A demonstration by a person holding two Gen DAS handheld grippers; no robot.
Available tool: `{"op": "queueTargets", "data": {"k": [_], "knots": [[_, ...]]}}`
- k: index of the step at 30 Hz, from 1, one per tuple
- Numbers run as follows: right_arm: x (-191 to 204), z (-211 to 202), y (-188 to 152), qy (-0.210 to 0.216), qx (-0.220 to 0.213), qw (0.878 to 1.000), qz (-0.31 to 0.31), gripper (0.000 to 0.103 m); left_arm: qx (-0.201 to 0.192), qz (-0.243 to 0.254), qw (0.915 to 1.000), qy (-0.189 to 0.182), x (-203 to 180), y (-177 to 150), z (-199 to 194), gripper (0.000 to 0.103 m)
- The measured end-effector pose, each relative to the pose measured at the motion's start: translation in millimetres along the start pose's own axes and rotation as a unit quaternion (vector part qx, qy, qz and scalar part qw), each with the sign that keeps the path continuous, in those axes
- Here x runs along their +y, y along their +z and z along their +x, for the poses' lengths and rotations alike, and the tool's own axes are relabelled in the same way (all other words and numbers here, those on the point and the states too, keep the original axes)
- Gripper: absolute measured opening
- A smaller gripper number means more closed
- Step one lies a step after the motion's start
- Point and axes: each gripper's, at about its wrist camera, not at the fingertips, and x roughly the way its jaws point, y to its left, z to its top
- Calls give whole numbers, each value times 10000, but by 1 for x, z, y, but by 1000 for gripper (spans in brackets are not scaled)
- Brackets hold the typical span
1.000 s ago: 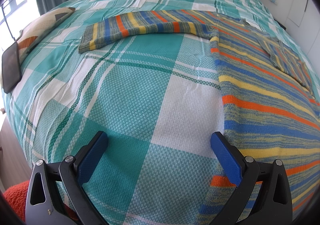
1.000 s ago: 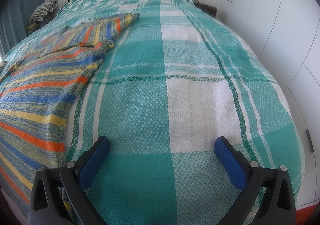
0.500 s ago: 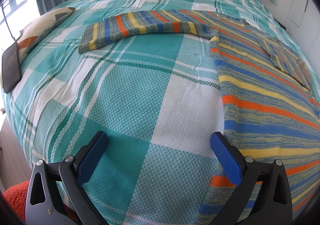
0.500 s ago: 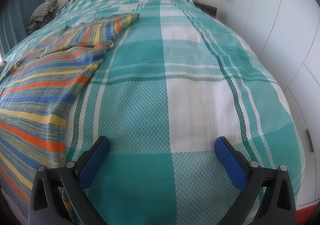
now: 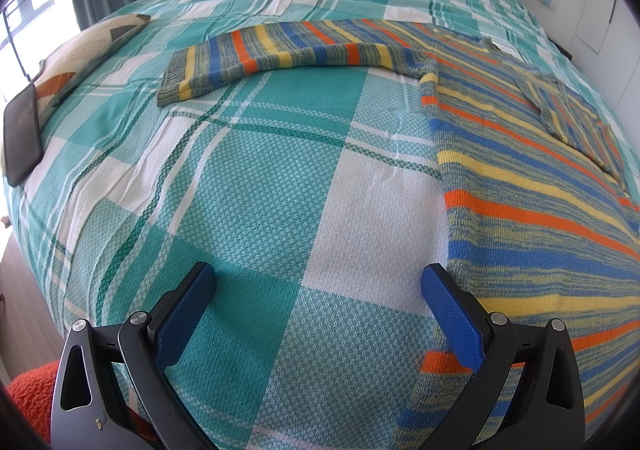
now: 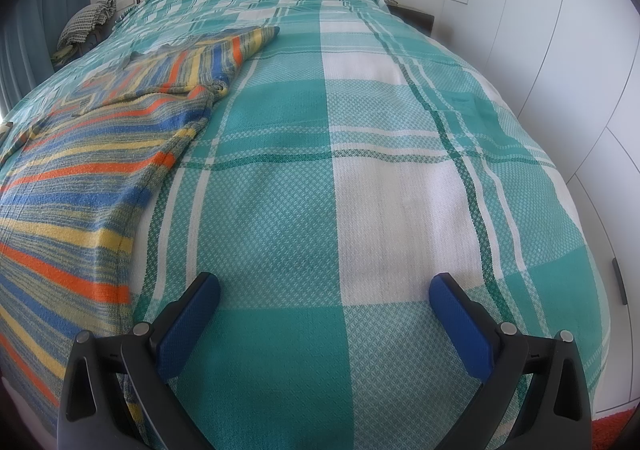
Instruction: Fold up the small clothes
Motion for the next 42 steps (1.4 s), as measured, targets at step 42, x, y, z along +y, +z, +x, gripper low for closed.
{"op": "queueTargets", "data": {"k": [42], "knots": [[1, 0, -1, -8, -14, 10000, 0, 103, 226, -829, 9924, -880, 30, 7, -10, 102]]}}
